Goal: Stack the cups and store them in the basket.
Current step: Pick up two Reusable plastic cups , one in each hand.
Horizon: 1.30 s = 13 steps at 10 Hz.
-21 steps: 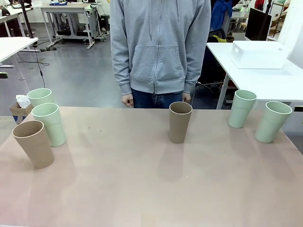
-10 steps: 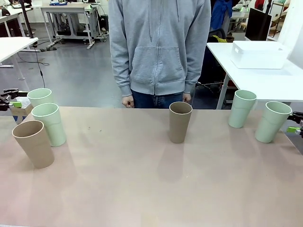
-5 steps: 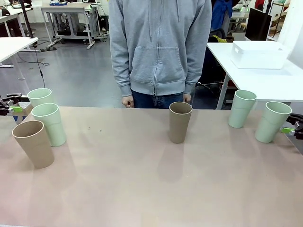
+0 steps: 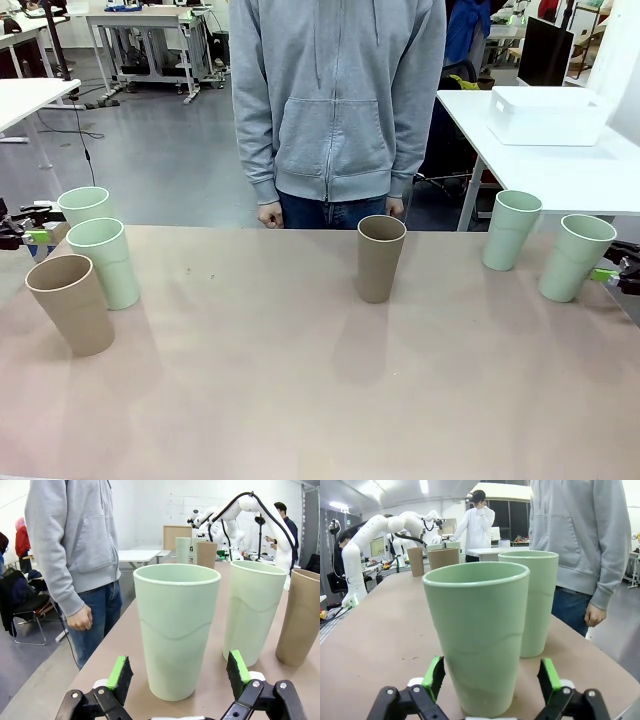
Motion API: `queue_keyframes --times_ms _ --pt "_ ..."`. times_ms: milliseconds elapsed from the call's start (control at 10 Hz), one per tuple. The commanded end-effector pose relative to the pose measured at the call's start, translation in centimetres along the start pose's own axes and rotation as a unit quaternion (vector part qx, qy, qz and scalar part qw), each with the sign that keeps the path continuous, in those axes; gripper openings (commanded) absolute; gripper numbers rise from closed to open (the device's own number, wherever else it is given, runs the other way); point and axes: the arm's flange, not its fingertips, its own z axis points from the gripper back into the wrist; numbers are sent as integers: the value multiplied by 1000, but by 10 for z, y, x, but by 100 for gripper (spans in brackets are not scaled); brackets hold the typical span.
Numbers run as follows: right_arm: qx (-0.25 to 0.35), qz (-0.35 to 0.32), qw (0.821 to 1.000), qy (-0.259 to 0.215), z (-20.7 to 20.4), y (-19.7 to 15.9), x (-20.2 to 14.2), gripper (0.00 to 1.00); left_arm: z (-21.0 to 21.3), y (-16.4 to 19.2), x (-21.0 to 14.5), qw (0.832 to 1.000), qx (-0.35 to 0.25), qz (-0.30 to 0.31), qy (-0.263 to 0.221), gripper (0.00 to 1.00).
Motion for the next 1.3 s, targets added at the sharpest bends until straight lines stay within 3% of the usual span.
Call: queue_keyframes --times_ms 0,500,800,1200 --pt "-14 -21 1000 -1 -5 1 5 100 -8 -8 8 1000 7 -11 -9 100" --pt "-16 -23 1000 1 -9 6 3 100 -30 -5 1 1000 20 -21 3 100" --pt "-13 -26 1000 5 -13 8 -1 100 -39 -1 -4 999 25 -19 -13 100" --pt "-11 -27 1000 10 -18 10 -3 100 -52 -5 -1 1000 -3 -14 -26 100"
